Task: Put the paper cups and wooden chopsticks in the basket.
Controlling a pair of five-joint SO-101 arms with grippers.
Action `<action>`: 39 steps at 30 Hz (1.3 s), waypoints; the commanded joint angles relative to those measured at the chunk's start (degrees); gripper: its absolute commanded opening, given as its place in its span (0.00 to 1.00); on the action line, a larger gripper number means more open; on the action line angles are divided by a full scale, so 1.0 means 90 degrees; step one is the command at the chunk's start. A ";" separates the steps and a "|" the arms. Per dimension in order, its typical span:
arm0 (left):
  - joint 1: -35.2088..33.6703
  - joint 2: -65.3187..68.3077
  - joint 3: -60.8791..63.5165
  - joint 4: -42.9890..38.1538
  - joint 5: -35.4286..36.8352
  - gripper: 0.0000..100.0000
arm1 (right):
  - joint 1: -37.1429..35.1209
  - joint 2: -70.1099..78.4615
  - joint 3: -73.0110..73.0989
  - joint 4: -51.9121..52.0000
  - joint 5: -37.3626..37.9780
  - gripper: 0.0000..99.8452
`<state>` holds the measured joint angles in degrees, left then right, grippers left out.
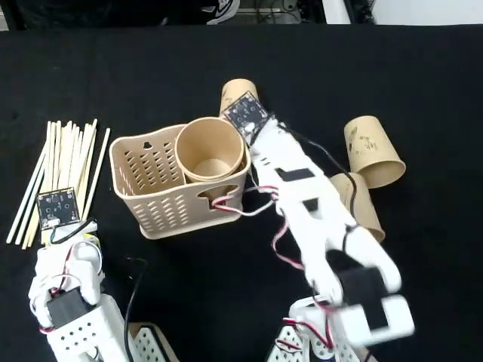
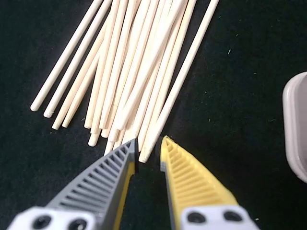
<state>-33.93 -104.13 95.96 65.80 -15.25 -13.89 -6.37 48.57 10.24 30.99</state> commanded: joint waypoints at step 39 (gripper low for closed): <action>0.0073 -0.0049 0.0024 -0.0078 -0.0020 0.10 | 0.1133 -0.3746 -0.6530 0.8957 -0.1709 0.01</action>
<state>-33.93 -104.13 95.96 65.80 -15.25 -0.97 -46.37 8.31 81.89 19.12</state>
